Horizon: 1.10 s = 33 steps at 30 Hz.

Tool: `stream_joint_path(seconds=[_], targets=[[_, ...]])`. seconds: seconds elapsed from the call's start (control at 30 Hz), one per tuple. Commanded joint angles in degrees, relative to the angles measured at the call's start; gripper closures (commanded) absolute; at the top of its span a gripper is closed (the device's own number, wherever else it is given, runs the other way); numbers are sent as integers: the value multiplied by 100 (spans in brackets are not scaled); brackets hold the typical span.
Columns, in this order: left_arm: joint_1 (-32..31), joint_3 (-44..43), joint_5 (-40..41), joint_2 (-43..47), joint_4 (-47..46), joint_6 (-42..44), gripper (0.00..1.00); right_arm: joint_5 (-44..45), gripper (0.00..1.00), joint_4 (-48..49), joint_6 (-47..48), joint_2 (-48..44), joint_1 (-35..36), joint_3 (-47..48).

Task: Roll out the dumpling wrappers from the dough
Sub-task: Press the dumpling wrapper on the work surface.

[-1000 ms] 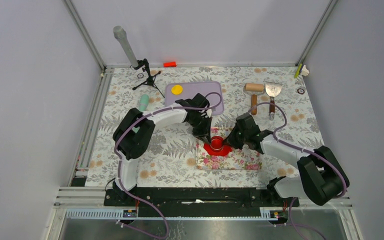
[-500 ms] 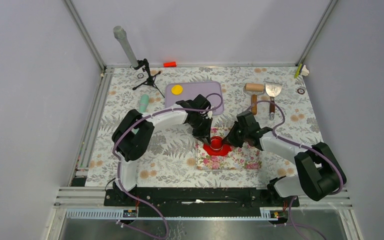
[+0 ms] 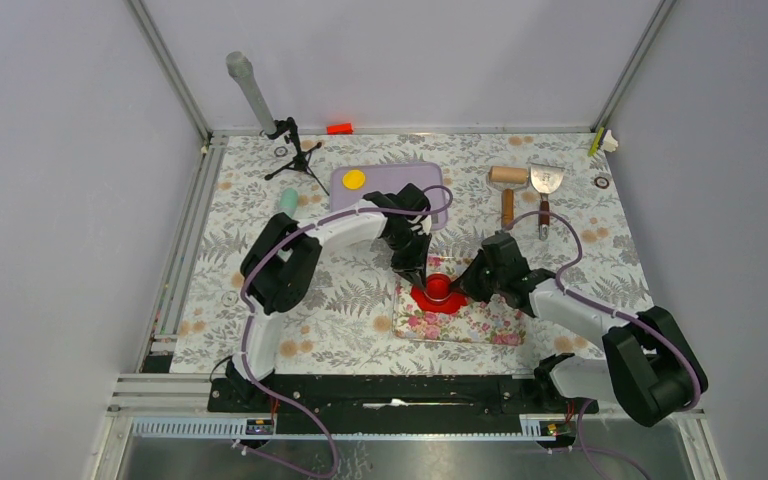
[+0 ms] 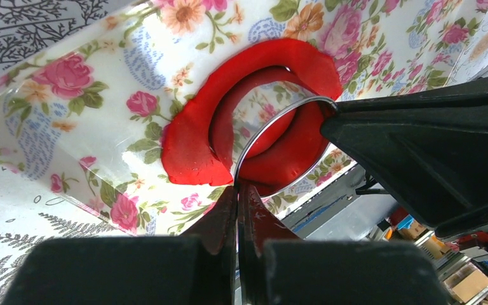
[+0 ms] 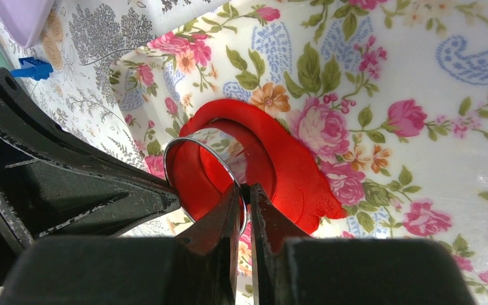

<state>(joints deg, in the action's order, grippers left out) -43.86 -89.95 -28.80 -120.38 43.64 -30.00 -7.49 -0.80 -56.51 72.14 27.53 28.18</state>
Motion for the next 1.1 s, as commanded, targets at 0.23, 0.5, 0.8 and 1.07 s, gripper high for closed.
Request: stream_joint_path(seconds=[0.23, 0.5, 0.8, 1.07], targets=[[-624, 1272, 83, 155, -624, 240, 100, 157, 100, -574, 158, 819, -25, 417], [-653, 1272, 146, 707, -547, 210, 100, -109, 100, -757, 314, 811, -71, 786], [-663, 1015, 109, 824, -509, 196, 100, -106, 100, -931, 197, 347, -69, 817], [-662, 993, 166, 1002, -528, 137, 100, -51, 100, -1127, 113, -12, -67, 920]])
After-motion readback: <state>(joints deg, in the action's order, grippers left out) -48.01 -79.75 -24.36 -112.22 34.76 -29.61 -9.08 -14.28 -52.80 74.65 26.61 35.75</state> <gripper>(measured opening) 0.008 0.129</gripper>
